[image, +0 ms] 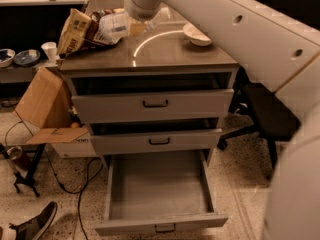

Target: Pick blue plastic bottle from bottom drawer and place on counter

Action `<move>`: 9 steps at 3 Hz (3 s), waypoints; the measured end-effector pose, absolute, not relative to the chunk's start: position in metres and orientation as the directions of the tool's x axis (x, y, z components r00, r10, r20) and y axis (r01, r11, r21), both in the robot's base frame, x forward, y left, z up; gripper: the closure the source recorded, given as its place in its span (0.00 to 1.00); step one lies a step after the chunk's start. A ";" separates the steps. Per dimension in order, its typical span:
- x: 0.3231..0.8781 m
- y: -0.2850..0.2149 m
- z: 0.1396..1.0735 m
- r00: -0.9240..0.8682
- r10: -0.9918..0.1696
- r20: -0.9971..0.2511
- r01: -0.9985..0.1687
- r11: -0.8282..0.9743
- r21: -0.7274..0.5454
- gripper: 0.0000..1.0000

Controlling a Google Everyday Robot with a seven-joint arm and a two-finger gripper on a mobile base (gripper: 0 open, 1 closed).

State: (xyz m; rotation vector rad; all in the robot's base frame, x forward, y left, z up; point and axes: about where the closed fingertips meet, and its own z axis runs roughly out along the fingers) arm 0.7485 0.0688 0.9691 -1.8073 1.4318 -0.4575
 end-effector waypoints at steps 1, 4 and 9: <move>0.797 0.073 0.962 0.282 -0.942 -0.179 -0.647 -0.049 -0.761 1.00; 0.903 -0.002 0.893 0.044 -0.962 -0.269 -0.675 0.170 -0.718 1.00; 0.905 -0.033 0.880 -0.038 -0.942 -0.332 -0.700 0.262 -0.664 0.04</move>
Offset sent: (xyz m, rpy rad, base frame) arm 0.1534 -0.0111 -0.0382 0.1292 -0.0278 -0.0834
